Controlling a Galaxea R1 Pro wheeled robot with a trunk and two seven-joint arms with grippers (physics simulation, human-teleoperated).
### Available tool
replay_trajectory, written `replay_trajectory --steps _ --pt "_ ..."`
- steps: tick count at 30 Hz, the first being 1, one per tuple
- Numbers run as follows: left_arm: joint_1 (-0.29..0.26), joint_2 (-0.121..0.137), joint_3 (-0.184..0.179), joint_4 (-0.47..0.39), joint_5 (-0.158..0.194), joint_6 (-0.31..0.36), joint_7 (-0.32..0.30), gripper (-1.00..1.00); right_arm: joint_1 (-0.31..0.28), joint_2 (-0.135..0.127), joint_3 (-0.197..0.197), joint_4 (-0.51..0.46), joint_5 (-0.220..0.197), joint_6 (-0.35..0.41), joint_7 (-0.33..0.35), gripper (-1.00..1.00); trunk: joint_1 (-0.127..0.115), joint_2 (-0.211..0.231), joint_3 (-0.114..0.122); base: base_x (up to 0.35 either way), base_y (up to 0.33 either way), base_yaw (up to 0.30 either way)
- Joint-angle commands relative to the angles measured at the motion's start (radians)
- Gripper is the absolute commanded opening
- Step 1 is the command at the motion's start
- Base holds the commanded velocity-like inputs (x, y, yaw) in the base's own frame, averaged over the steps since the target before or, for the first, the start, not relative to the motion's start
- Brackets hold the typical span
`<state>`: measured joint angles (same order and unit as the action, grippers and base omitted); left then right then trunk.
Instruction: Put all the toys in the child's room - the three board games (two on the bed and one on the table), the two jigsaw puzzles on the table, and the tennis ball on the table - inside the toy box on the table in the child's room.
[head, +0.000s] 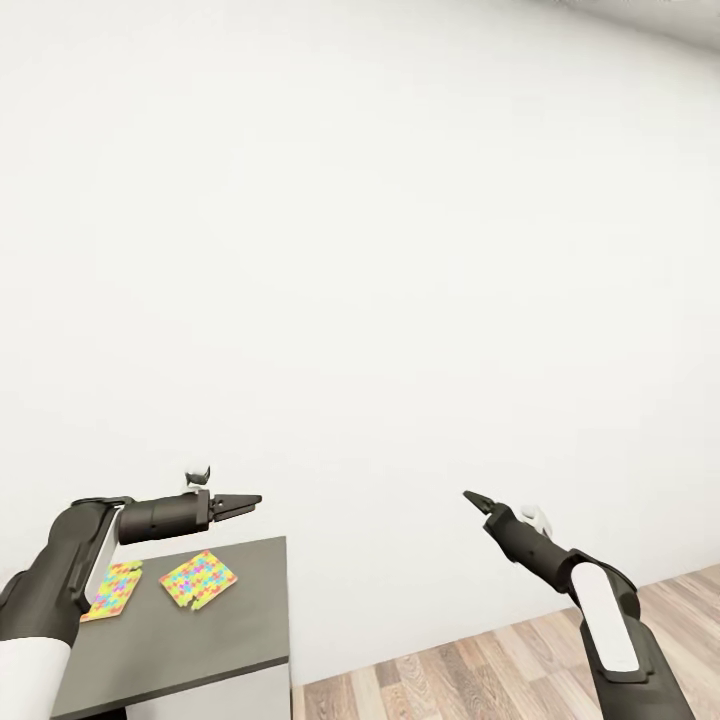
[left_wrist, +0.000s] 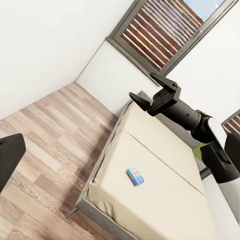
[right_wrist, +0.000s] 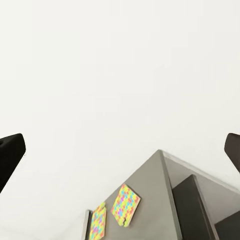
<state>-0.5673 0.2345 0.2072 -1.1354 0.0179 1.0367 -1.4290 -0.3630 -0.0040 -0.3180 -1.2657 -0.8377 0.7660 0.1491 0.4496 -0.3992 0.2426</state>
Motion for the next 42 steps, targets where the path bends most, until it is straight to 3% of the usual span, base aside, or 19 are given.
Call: replay_trajectory --steps 1,42 --pt "0.0 0.0 0.0 0.0 0.001 0.011 -0.003 1.0 -0.001 0.0 -0.002 0.0 0.004 0.005 0.006 1.0 0.0 -0.001 0.0 0.0 0.0 -0.006" --pt "0.0 -0.001 -0.002 0.0 0.005 0.011 -0.004 1.0 -0.001 0.001 -0.007 0.002 0.003 0.003 0.006 1.0 0.0 -0.001 0.004 0.0 0.0 -0.034"
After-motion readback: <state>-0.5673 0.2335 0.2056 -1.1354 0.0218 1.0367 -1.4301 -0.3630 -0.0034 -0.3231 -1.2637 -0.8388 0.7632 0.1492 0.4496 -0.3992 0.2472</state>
